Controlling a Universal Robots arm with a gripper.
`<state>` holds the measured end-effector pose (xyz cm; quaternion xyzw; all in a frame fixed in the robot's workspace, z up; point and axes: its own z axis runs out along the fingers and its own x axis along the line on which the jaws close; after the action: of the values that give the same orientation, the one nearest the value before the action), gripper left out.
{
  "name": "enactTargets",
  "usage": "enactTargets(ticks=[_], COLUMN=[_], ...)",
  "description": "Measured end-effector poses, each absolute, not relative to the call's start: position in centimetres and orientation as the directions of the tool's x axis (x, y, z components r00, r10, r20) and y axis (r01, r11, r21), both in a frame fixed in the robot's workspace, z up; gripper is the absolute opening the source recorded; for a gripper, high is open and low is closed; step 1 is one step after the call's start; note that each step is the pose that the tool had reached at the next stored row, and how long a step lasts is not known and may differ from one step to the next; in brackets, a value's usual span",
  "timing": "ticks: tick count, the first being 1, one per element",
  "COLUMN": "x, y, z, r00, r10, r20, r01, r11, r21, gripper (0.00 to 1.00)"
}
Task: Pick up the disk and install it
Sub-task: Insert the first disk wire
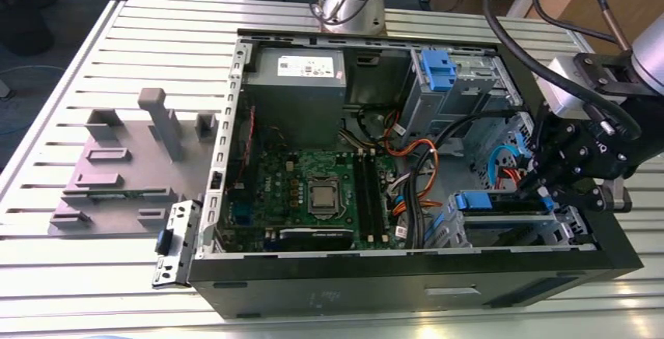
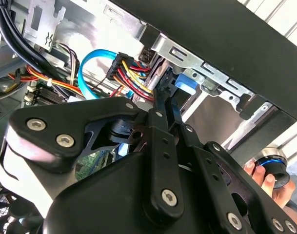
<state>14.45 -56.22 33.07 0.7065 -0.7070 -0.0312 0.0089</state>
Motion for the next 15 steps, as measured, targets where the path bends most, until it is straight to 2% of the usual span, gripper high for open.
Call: enactTargets(ticks=[12,14,15], x=[14.33,14.33,14.33], y=[-56.25,-56.26,-56.26], z=[32.45,32.47,32.52], r00=[-0.002,-0.002,-0.002], r10=[-0.999,-0.999,-0.999], r20=[-0.033,-0.033,-0.032], r01=[-0.998,-0.998,-0.998], r11=[0.000,0.000,0.000], r21=[0.057,0.057,0.057], gripper=[0.18,0.19,0.25])
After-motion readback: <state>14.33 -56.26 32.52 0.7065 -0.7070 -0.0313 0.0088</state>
